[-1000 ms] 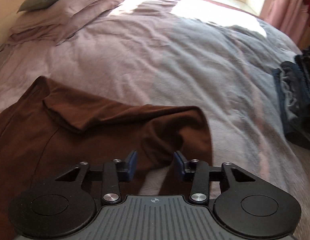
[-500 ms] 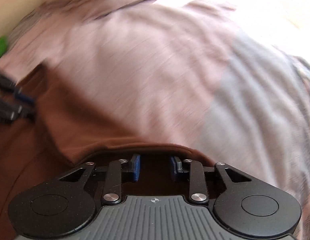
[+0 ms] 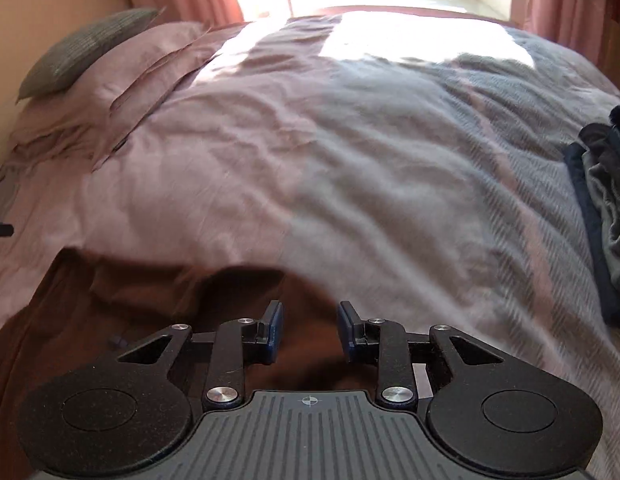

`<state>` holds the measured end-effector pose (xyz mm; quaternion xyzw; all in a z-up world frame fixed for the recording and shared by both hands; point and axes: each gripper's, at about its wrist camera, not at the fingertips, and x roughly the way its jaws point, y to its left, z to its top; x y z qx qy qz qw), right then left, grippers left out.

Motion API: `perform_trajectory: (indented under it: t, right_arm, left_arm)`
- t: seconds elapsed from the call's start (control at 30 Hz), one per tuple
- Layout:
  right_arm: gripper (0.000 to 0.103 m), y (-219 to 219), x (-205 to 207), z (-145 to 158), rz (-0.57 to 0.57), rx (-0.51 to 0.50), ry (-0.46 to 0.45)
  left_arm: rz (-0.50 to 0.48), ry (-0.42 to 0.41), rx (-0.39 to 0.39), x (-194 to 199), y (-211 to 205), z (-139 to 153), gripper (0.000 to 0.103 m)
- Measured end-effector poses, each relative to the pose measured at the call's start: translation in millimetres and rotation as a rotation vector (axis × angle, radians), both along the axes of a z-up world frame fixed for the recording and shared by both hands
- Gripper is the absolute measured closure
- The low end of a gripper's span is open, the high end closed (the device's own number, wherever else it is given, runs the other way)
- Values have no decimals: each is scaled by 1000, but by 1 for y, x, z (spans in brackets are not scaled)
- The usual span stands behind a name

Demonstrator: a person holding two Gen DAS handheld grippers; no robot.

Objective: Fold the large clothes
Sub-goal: 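Lay the shirt flat on the bed and open both grippers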

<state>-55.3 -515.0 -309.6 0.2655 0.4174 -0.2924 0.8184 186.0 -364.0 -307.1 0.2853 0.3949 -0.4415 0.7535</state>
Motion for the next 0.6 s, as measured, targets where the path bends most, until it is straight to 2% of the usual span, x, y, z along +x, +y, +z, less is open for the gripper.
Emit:
perform_trajectory:
  t: [0.1,0.2,0.3,0.43,0.5,0.6]
  right_arm:
    - [76,43,33,-23,96,8,59]
    - [76,68,71,-51,158,25,78]
    - [76,77,123,-81,256,26,107]
    - [76,51,187,-104,327,-70,124]
    - [77,19,212,-95,264,-167,107]
    - [76,-34,224,-53,34,-297,19]
  left_arm:
    - [71,39,43,7,50,-14,73]
    - [198,66,64,23,94,-27,73]
    - [256,69,80,34,129,-33,73]
    - [274,40,116,37,172,-32,73]
    - [294,37,124,38,190,-28,73]
    - [305,59,120,33,216,-19,73]
